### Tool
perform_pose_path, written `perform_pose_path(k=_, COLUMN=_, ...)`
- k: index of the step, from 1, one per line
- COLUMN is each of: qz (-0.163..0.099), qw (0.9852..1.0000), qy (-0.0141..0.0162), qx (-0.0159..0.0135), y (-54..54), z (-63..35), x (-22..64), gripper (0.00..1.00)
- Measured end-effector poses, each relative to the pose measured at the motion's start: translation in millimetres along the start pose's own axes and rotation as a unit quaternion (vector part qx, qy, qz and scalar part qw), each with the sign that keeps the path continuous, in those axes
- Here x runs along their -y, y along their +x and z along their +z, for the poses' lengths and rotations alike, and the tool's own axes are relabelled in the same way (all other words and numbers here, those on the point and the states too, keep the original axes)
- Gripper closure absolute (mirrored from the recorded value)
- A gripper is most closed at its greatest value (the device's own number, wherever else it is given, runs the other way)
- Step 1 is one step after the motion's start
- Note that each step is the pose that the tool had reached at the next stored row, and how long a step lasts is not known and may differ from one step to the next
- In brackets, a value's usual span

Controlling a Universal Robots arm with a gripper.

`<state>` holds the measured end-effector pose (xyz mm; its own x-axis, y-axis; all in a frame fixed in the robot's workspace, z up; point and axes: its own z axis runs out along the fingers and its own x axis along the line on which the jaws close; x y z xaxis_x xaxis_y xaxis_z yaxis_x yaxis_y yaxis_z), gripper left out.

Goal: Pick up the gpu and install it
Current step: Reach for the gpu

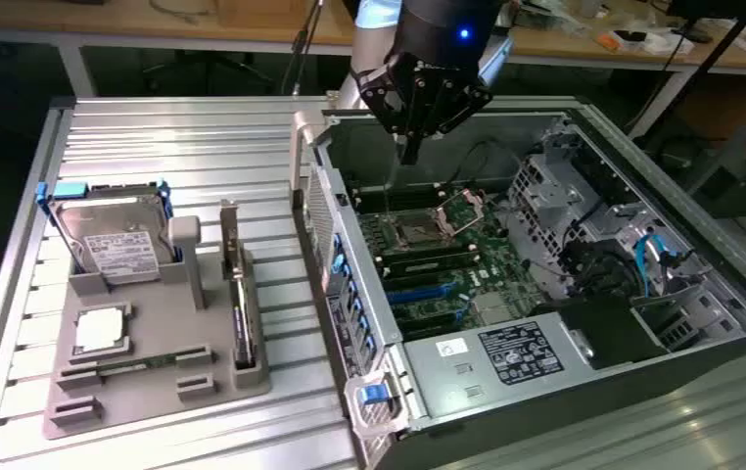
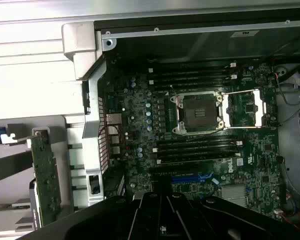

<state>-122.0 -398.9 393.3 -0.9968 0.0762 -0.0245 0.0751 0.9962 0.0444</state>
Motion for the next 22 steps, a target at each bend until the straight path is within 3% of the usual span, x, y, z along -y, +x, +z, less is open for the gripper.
perform_pose_path(k=13, qz=0.0, qw=1.0, qy=0.0, qx=0.0, y=0.0, z=0.0, x=0.0, gripper=0.89)
perform_pose_path(k=22, qz=0.0, qw=1.0, qy=0.0, qx=0.0, y=18.2, z=-0.5, x=1.4, gripper=0.89)
